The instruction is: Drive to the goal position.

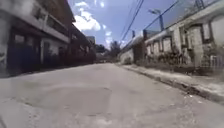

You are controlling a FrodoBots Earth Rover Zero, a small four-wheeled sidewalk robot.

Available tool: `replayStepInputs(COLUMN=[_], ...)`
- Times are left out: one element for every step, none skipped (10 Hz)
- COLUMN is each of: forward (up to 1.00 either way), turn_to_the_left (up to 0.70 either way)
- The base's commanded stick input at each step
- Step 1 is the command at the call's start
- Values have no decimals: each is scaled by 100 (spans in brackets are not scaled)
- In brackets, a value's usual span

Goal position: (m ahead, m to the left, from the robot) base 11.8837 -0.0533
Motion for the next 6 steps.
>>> replayStepInputs(forward=[98, 98, 98, 98, 98, 98], turn_to_the_left=[0, 0, 0, 0, 0, 0])
